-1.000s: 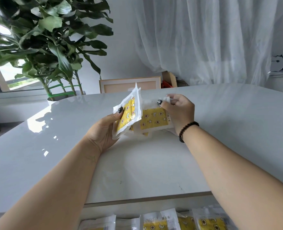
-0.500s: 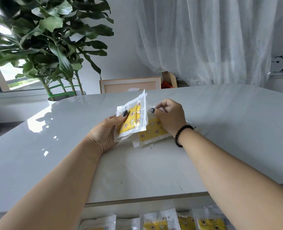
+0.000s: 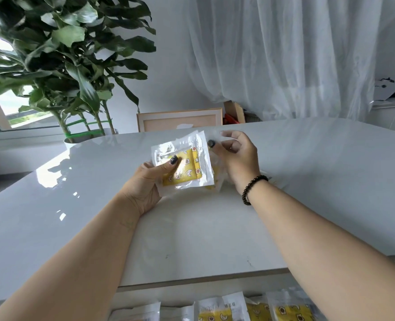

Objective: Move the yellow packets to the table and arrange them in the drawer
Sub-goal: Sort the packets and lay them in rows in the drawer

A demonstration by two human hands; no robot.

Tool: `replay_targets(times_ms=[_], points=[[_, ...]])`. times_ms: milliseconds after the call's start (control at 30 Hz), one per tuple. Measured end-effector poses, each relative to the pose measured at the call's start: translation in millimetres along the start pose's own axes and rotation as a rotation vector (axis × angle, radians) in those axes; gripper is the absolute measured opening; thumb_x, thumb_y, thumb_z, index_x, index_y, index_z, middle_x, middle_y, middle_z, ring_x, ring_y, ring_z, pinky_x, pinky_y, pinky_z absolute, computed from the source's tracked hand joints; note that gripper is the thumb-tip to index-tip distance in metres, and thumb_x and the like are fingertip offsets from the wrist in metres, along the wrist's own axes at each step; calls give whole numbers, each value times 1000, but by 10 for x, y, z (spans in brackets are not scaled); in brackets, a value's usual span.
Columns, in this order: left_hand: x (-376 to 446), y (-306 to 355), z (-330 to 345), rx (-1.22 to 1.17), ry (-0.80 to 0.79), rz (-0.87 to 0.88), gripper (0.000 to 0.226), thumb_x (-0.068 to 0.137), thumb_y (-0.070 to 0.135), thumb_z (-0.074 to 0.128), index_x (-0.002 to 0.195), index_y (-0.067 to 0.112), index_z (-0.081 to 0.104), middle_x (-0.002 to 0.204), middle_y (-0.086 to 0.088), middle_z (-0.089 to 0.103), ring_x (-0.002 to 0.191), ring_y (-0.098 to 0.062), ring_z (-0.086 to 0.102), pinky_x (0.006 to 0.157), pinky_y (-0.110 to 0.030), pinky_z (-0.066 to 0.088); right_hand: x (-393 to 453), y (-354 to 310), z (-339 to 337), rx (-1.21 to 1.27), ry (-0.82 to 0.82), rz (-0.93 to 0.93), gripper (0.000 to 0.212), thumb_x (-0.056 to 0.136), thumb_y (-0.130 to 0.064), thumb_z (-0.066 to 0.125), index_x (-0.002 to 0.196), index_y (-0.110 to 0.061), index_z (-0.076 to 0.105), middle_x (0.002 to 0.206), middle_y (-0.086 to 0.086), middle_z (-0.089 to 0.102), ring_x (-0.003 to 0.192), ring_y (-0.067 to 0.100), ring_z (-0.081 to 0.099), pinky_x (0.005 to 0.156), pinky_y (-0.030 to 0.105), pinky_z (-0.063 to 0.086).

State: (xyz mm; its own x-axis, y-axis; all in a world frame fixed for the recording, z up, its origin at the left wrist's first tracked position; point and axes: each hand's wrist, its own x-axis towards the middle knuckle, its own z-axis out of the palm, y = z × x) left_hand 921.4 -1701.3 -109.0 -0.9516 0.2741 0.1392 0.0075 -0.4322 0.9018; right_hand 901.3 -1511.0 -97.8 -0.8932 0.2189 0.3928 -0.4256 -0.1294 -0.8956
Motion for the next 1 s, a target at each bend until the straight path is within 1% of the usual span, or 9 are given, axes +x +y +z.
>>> replay_targets(times_ms=[167,300,433,533,667,733,800,867,1000], points=[[5,15,-25,-18,43,51,77,29,19,97,97,1,67,83,-14,74,73,-26,73,59,-38,58,-37,-35,-23,-98,-203,-53,18,83,-3,70,91,-18,67,78,2,65,69,10,61,59,16,49],[10,18,-56,-53,66,34,90,32,18,97,111,-2,60,89,-16,73,78,-28,73,63,-40,58,-52,-8,-24,-238,-327,-97,18,80,-7,73,87,-24,67,86,-6,69,80,9,64,74,22,54],[-19,38,-22,-69,116,43,54,50,12,86,99,5,67,87,-14,73,76,-28,73,61,-40,58,-86,35,-10,-456,-469,-142,34,70,-5,80,89,-28,64,86,-14,67,83,3,62,75,17,50],[-5,62,-20,-107,274,59,26,77,3,66,103,4,63,90,-14,72,74,-26,73,58,-38,58,-85,13,-21,-570,-353,-204,28,69,-10,79,92,-19,67,83,-7,68,78,12,62,68,16,47],[46,65,-95,-134,606,193,30,79,1,71,105,7,58,97,-15,70,79,-28,72,67,-45,60,-52,-10,-50,-671,-278,-235,30,73,-15,77,97,-21,61,67,-9,57,58,9,51,57,8,39],[49,63,-111,112,866,325,28,74,4,76,97,12,62,87,-6,69,82,-22,71,69,-29,59,-45,-13,-53,-716,-298,-202,31,74,-16,76,102,-20,62,75,-5,63,64,10,55,59,9,41],[26,80,-74,338,984,443,20,77,5,71,87,20,62,76,4,63,68,-5,67,54,-11,50,-40,-22,-59,-752,-310,-186,28,75,-15,74,101,-21,63,86,1,67,75,18,62,65,19,49],[23,82,-46,505,982,479,22,79,6,66,80,26,58,72,11,58,56,3,58,48,-8,44,-42,-40,-63,-782,-304,-190,26,76,-15,73,99,-23,62,89,1,67,76,20,64,66,26,54],[72,28,-29,889,915,427,23,80,8,66,100,19,62,90,12,61,77,-10,55,54,-9,35,-43,-63,-75,-843,-332,-243,32,78,-13,71,105,-25,59,94,-1,66,77,21,64,70,32,56]])
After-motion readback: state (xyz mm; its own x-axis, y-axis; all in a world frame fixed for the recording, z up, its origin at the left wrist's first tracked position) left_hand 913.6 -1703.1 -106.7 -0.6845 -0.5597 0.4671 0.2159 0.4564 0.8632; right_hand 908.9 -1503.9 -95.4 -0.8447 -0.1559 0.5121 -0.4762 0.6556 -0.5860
